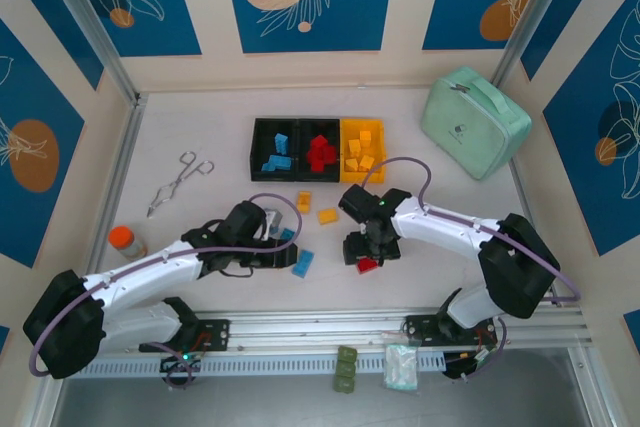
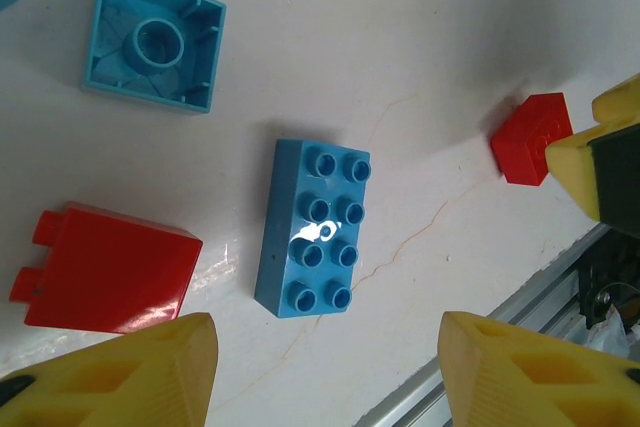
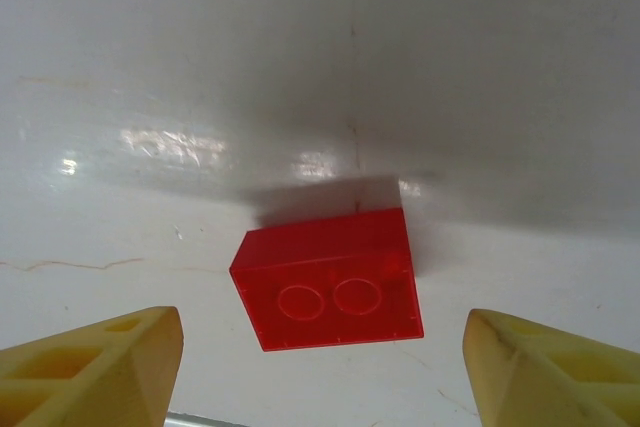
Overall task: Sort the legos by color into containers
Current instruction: Pick up the lego from the bottom-center of the table, then place the lego in the container.
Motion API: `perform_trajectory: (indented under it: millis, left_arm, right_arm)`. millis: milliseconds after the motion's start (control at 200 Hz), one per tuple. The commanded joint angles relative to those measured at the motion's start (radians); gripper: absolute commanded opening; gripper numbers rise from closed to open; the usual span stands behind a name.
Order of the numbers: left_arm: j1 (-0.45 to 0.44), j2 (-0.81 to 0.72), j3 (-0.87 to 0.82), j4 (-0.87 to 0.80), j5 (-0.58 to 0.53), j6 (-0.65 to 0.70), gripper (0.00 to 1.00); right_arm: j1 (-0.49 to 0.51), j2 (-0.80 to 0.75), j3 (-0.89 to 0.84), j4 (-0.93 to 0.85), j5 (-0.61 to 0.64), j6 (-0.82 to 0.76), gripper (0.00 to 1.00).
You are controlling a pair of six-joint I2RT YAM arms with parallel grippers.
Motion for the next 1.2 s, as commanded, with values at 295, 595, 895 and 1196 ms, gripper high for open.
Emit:
perform_trajectory:
  millis: [295, 595, 895, 1196]
  left_arm:
    - [-0.029, 0.016, -0.034, 0.027, -0.014, -0.032, 0.6]
    - [-0.035, -0.021, -0.052, 0.023, -0.051, -0.052, 0.6]
    - [-0.035, -0.112, -0.051, -0.064, -0.224, -0.128, 0.6]
    - [-0.035, -0.14, -0.052, -0.065, -0.24, -0.157, 0.6]
  right_arm:
    - [0.05, 0.079, -0.022, 0.04, 0.003, 0.064, 0.6]
    - [0.05, 0.034, 0.056, -0.028, 0.037, 0.044, 0.48]
    - [-0.029, 0.052, 0.251, -0.034, 0.004, -0.048, 0.47]
    - [-0.144, 0.263, 0.566, -0.007, -0.036, -0.14, 0.45]
